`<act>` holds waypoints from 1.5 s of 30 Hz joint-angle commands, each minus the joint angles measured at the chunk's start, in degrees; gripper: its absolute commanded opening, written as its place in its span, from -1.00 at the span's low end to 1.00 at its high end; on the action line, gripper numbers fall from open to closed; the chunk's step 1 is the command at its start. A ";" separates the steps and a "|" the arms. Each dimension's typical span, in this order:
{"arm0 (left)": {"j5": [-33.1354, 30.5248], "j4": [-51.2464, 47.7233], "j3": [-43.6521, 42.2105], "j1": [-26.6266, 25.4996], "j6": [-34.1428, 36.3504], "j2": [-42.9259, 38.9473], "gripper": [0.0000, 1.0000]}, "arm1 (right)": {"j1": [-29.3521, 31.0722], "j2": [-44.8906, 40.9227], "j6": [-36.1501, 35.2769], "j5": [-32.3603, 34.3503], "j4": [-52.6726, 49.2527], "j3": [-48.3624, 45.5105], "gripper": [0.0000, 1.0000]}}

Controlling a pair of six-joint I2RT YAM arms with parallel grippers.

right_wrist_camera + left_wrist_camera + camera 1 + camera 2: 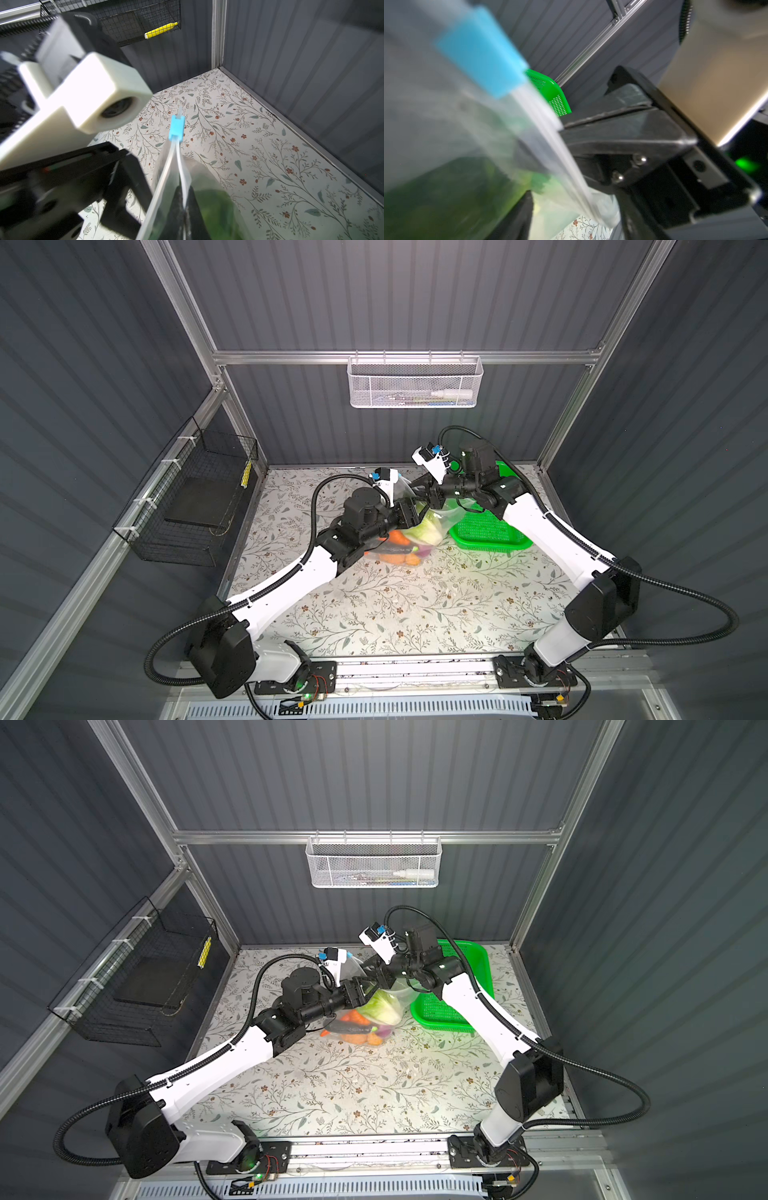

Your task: Place the food in the zip-top bag and seal the zipper

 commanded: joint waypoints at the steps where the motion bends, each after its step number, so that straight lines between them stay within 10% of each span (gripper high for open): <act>1: 0.88 0.12 2.12 -0.77 4.17 -3.46 0.83 | 0.76 0.00 -1.24 -2.99 0.27 -1.69 -1.00; 12: 0.01 -11.49 6.01 9.66 19.29 -13.83 0.85 | -0.39 -0.47 -0.09 -4.86 3.21 -4.04 -1.00; 27: 27.35 -4.98 4.41 19.99 31.04 -6.27 -0.36 | -1.46 -3.12 -0.05 -6.58 2.96 -5.36 -1.00; 40: 36.78 -2.12 7.50 21.18 30.01 2.07 -0.16 | -2.32 -3.39 -0.80 -7.55 2.25 -5.19 -1.00; 45: 38.41 -0.79 7.72 21.13 28.31 2.44 -0.47 | -2.64 -3.07 -0.54 -7.48 2.39 -5.18 -1.00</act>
